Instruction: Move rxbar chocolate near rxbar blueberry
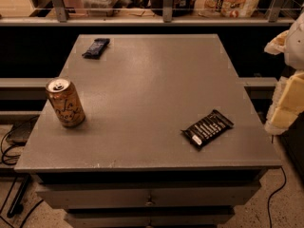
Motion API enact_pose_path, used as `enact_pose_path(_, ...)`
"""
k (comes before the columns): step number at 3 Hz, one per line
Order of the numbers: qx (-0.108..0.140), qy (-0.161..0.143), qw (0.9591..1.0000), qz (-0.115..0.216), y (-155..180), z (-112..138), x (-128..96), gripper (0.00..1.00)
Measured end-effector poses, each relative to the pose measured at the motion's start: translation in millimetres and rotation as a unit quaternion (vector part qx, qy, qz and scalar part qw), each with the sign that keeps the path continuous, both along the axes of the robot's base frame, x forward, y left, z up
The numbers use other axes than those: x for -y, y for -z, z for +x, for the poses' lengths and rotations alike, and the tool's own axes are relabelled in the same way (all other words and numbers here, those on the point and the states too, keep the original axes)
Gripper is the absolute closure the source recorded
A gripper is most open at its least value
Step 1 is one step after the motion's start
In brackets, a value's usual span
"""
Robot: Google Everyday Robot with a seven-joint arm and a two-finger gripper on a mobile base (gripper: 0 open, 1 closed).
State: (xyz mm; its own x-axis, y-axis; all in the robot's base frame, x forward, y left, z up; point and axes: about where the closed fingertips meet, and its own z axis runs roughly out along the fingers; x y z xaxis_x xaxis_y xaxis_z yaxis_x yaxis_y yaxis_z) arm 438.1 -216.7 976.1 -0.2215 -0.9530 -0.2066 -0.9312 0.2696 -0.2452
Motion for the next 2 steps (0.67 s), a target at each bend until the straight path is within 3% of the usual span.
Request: enact_pose_path(2,0.004,-0.002,1.0,0.007,0.1,0.2,-1.4,0.0)
